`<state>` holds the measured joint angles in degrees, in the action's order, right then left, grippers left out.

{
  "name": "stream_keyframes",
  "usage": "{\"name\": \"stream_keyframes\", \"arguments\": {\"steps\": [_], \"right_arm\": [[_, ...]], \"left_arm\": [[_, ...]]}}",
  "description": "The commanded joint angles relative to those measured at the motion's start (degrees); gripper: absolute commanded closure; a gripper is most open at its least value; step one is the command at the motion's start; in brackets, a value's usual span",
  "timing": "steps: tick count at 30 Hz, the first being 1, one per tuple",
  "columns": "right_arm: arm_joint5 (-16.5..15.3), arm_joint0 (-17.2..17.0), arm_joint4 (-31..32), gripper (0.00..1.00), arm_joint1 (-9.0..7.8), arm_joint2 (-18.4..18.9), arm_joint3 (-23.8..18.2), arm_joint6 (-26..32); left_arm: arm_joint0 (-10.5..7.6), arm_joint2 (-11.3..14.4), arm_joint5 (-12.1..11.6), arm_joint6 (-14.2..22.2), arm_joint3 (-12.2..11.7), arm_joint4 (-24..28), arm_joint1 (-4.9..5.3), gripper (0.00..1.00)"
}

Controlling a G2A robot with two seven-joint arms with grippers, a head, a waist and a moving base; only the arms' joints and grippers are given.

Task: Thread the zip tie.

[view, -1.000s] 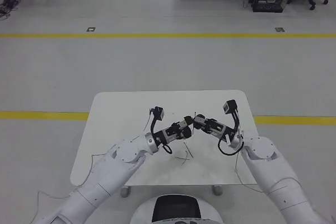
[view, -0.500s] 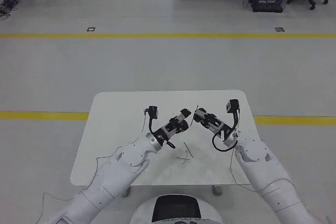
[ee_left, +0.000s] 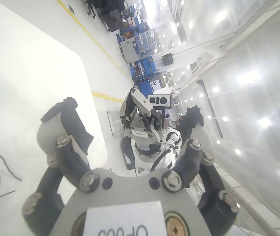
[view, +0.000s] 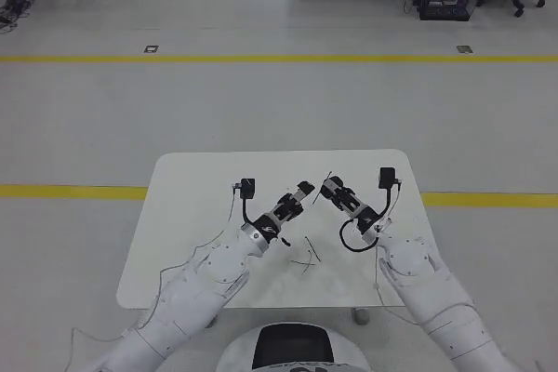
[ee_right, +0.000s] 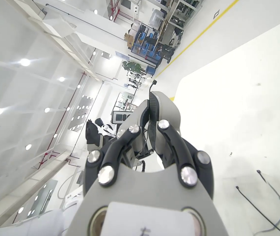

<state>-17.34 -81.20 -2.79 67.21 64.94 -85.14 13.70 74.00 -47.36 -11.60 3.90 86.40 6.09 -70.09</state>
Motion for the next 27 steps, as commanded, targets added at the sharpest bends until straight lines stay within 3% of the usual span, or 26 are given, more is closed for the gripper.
{"name": "stream_keyframes", "arguments": {"steps": [1,9,10,11,15,16,27], "right_arm": [[0.0,0.0,0.0,1.0,0.0,0.0,0.0,0.0],[-2.1,-0.5,-0.3,1.0,0.46,-0.4,-0.3,-1.2],[-2.1,-0.7,0.0,1.0,0.54,-0.4,-0.4,-1.6],[-2.1,-0.7,0.0,1.0,0.6,-0.5,-0.5,-1.7],[-2.1,-0.9,0.6,1.0,0.82,-0.5,-0.8,-2.3],[-2.1,-0.9,0.8,1.0,0.88,-0.6,-0.7,-2.4],[-2.1,-0.3,0.2,1.0,1.74,-1.2,0.6,-3.0]], "left_arm": [[-0.02,0.0,0.0,0.0,0.0,0.1,0.0,0.0],[0.25,-0.1,-0.2,1.0,-0.4,2.1,-0.33,0.01],[0.19,0.0,-0.2,1.1,-0.6,2.3,-0.43,0.05],[0.14,0.0,-0.2,1.2,-0.7,2.4,-0.49,0.18],[0.05,0.1,-0.5,1.4,-1.1,3.2,-0.74,0.5],[0.04,0.1,-0.5,1.6,-1.1,3.4,-0.79,0.54],[-0.09,-0.1,-0.9,2.9,-2.0,4.3,-1.25,0.66]]}}
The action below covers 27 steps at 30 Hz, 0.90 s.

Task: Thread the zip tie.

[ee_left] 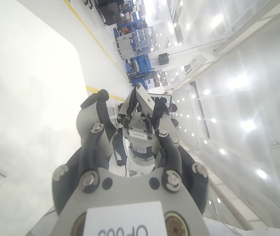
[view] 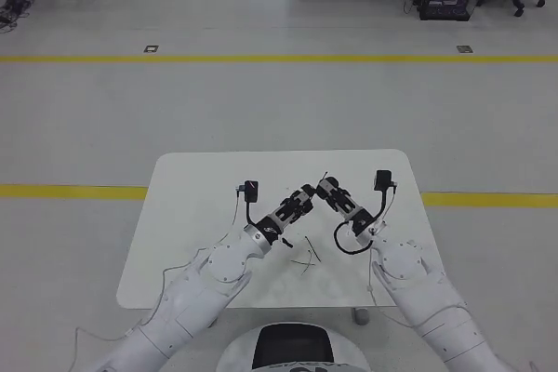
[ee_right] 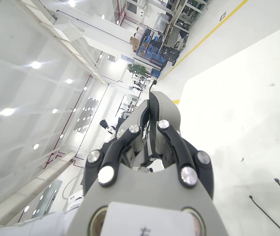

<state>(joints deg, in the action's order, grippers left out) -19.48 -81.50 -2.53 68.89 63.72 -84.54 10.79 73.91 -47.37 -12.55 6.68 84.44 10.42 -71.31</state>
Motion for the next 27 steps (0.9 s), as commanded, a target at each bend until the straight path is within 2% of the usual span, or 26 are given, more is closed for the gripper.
{"name": "stream_keyframes", "arguments": {"steps": [1,27], "right_arm": [[0.0,0.0,0.0,1.0,0.12,0.1,0.0,-0.2],[0.0,0.6,0.2,1.0,1.54,0.4,1.8,0.8]], "left_arm": [[0.01,-0.1,0.1,0.2,0.0,0.0,-0.05,0.67],[-0.37,-0.2,-0.3,1.5,-1.4,0.6,-1.0,0.87]]}}
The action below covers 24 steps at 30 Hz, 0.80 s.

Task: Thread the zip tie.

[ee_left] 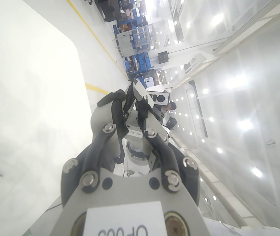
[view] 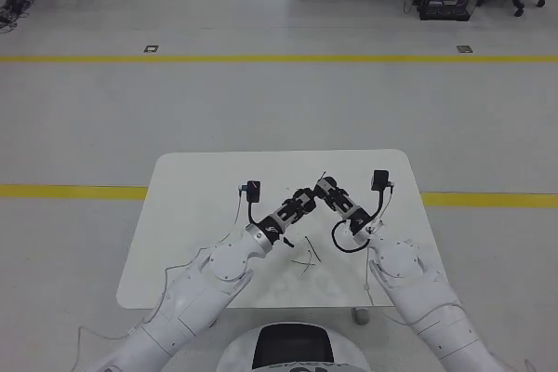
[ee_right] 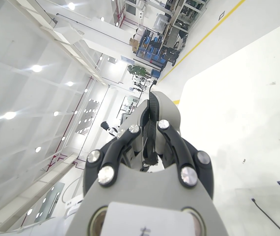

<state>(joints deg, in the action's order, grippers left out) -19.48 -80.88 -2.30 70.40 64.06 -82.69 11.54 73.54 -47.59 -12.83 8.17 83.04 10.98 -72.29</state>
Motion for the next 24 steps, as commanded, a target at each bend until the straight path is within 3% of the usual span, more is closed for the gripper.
{"name": "stream_keyframes", "arguments": {"steps": [1,12,17,24], "right_arm": [[0.0,-0.1,0.0,1.0,0.07,0.1,0.0,0.1],[0.0,-0.4,-0.3,1.0,0.46,0.7,-0.4,1.3],[0.0,-0.5,-0.1,1.0,0.63,1.0,-0.4,1.6],[0.0,-0.6,-0.1,1.0,0.84,1.2,-0.3,2.2]], "left_arm": [[-0.02,0.0,0.0,0.1,-0.1,0.0,-0.06,0.88],[0.07,-0.3,0.0,0.1,-0.4,-0.2,-0.35,0.89],[0.13,-0.4,0.0,0.3,-0.5,-0.2,-0.46,1.0],[0.18,-0.7,0.0,0.3,-0.6,-0.3,-0.58,1.0]]}}
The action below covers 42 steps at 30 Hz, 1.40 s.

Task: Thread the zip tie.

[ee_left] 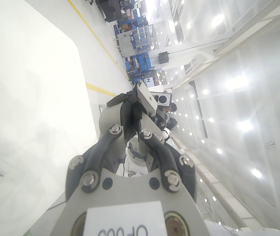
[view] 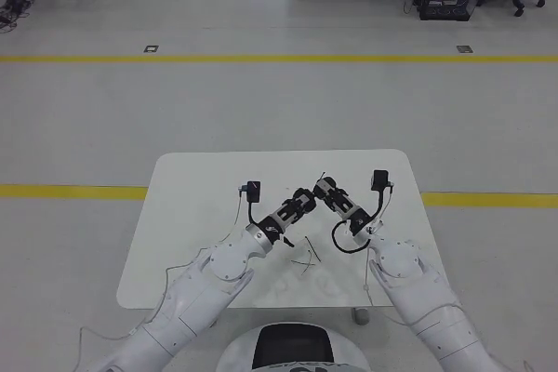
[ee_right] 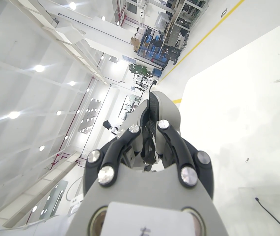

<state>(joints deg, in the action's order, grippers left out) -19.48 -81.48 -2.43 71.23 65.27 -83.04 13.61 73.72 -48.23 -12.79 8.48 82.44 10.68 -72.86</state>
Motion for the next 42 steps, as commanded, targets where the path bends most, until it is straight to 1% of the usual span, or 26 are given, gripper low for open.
{"name": "stream_keyframes", "arguments": {"steps": [1,3,9,12,13,15,17,18,20,21,28,29,30,31,33,34,35,36,37,38,40,41,42], "right_arm": [[0.0,0.0,0.0,1.0,0.03,0.1,0.1,0.6],[0.0,0.0,-0.5,0.0,0.06,0.2,0.2,1.4],[0.0,-0.3,-0.4,0.0,0.03,1.3,-0.3,2.4],[0.0,-0.7,-0.2,0.0,-0.17,2.4,-0.7,3.4],[0.0,-0.9,-0.3,0.0,-0.3,2.8,-1.0,4.9],[0.0,-1.4,-1.6,0.0,-0.78,4.7,-1.8,9.0],[0.0,-1.8,-2.8,0.0,-1.37,6.6,-2.4,14.7],[0.0,-2.1,-3.7,0.0,-1.77,7.7,-2.3,19.1],[0.0,-2.1,-3.7,0.0,-1.77,7.7,-2.3,19.1],[0.0,-2.1,-3.7,0.0,-1.77,7.7,-2.3,19.1],[0.0,-2.1,-3.7,0.0,-1.77,7.7,-2.3,19.1],[0.0,-2.1,-3.8,0.0,-1.75,7.6,-2.4,19.1],[0.0,-2.2,-4.5,0.0,-1.69,7.2,-2.6,19.5],[0.0,-1.9,-5.2,0.0,-1.74,7.2,-2.4,20.7],[0.0,-1.0,-6.2,0.0,-2.05,7.8,-1.1,25.2],[0.0,-0.5,-7.8,0.0,-2.25,8.4,-0.4,28.2],[0.0,0.3,-8.9,0.0,-2.58,9.3,0.6,32.6],[0.0,0.9,-9.9,0.0,-2.8,10.2,1.5,35.4],[0.0,1.3,-11.4,0.0,-2.99,11.0,2.6,37.8],[0.0,2.1,-13.2,0.0,-3.2,11.6,4.1,42.1],[0.0,3.5,-15.1,0.0,-3.45,12.7,6.3,46.5],[0.0,4.6,-16.3,0.0,-3.55,12.9,7.8,50.2],[0.0,5.3,-16.9,0.0,-3.59,13.2,8.9,51.9]], "left_arm": [[0.02,-0.1,0.0,0.1,0.0,0.0,-0.03,1.0],[0.04,-0.2,0.0,0.2,0.0,0.0,-0.05,1.0],[0.03,-0.8,0.4,0.7,-0.1,0.1,-0.04,1.0],[0.19,-1.6,0.6,1.2,0.2,0.2,0.11,1.0],[0.28,-1.9,0.7,1.6,0.4,0.3,0.19,1.0],[0.39,-2.8,1.0,3.5,0.5,1.0,0.45,1.0],[0.53,-3.6,1.1,5.0,0.5,1.5,0.71,1.0],[0.52,-4.2,1.0,6.4,0.3,2.2,0.88,1.0],[0.17,-5.1,1.3,8.3,-0.6,3.2,1.09,1.0],[-0.15,-5.7,1.3,8.6,-1.1,3.2,1.18,1.0],[-0.15,-5.7,1.3,8.6,-1.1,3.2,1.18,1.0],[-0.11,-5.6,1.4,8.5,-1.1,3.2,1.17,1.0],[-0.17,-5.2,2.1,8.8,-1.1,2.9,1.13,1.0],[-0.48,-5.0,2.4,9.8,-1.1,3.3,1.08,1.0],[-0.73,-5.5,2.2,11.7,-1.5,3.7,1.26,1.0],[-0.77,-5.8,2.1,13.7,-1.5,3.6,1.48,1.0],[-0.66,-6.6,2.0,16.5,-1.6,4.4,1.81,1.0],[-0.65,-7.2,2.3,19.3,-1.7,4.4,2.13,1.0],[-0.62,-8.1,2.2,21.1,-1.8,4.5,2.47,1.0],[-0.16,-9.3,2.0,22.5,-1.7,4.8,2.86,1.0],[0.36,-10.6,1.7,25.5,-1.3,5.0,3.42,1.0],[0.76,-11.5,1.6,27.2,-1.1,5.9,3.72,1.0],[0.88,-11.8,1.6,29.0,-0.9,6.1,3.94,1.0]]}}
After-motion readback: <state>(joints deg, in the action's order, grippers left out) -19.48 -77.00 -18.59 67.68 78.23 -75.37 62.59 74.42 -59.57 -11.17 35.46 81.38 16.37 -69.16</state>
